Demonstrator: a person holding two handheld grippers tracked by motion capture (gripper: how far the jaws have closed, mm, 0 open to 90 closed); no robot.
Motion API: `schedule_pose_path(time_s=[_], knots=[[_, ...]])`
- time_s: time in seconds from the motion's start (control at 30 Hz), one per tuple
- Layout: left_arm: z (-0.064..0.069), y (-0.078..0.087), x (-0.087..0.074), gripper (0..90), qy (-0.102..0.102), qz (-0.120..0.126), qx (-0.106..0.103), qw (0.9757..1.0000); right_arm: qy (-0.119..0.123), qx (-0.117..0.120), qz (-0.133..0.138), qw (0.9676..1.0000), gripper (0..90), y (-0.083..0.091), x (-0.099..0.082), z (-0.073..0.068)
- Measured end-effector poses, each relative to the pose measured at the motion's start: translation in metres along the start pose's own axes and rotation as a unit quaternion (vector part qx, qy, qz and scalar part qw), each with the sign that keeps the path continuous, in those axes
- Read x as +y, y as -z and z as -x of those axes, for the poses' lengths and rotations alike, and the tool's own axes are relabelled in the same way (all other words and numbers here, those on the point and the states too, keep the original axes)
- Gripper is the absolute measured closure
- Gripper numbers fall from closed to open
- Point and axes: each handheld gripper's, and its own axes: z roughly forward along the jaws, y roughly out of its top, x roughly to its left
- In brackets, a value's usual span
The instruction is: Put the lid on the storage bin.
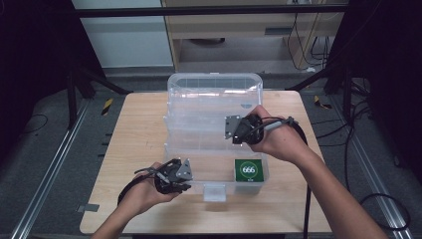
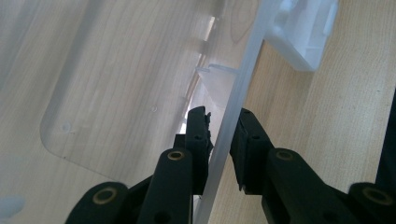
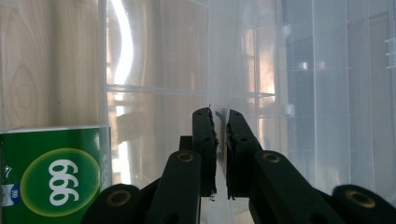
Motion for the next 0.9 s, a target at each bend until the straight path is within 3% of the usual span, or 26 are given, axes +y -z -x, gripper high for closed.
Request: schedule_pose_path(time_s=[0.53,0.63,0.73,0.83,0.87,0.9], knots=[[0.003,0.0,0.0,76.6,0.003,-0.002,0.004,1.0,0.004,-0.027,0.016,0.9995,83.1,0.009,-0.002,-0.025],[0.002,0.0,0.0,76.4,-0.003,-0.002,0.006,1.0,0.003,-0.031,0.014,0.9994,83.0,0.011,-0.003,-0.028],[0.006,0.0,-0.001,75.8,0.014,0.0,0.01,0.9998,0.003,-0.033,0.018,0.9993,82.7,0.012,-0.003,-0.034],[0.007,0.0,-0.001,75.7,0.016,0.001,0.013,0.9998,0.005,-0.033,0.023,0.9992,82.6,0.013,-0.004,-0.036],[0.007,0.0,-0.002,75.6,0.015,0.001,0.013,0.9998,0.004,-0.033,0.022,0.9992,82.5,0.014,-0.005,-0.038],[0.004,0.0,-0.001,75.5,-0.006,0.0,0.014,0.9999,0.003,-0.031,0.024,0.9992,82.5,0.014,-0.005,-0.039]])
